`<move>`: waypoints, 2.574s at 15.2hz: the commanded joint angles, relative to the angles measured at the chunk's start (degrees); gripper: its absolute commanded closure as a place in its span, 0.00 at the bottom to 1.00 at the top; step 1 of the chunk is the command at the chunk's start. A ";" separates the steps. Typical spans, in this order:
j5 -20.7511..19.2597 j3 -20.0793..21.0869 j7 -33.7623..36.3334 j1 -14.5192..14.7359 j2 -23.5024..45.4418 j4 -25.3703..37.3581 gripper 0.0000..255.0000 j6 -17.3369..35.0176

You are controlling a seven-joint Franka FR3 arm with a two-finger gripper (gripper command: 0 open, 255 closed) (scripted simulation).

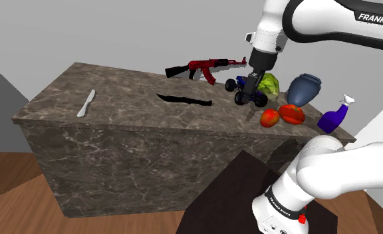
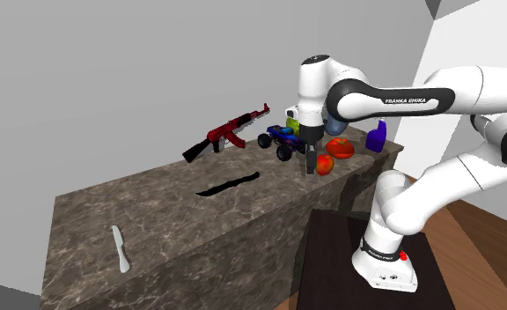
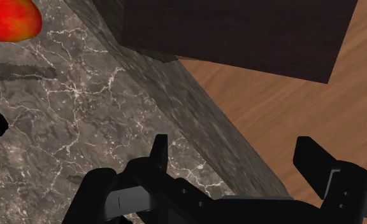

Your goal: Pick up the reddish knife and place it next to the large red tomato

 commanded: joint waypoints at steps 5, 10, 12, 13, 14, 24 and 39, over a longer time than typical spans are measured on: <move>-2.32 -4.13 -7.29 0.13 6.77 0.90 0.00 6.12; -3.80 -8.63 -16.19 0.65 16.72 4.16 0.00 13.04; -3.88 -10.20 -19.74 0.97 21.02 6.09 0.00 15.45; -3.80 -10.91 -21.54 1.12 23.23 7.19 0.00 16.57; -3.65 -11.60 -23.33 1.30 25.46 8.37 0.00 17.63; 1.33 -15.31 -41.32 1.98 48.76 24.58 0.00 23.93; 6.73 -13.20 -54.82 -0.22 71.56 43.32 0.00 26.54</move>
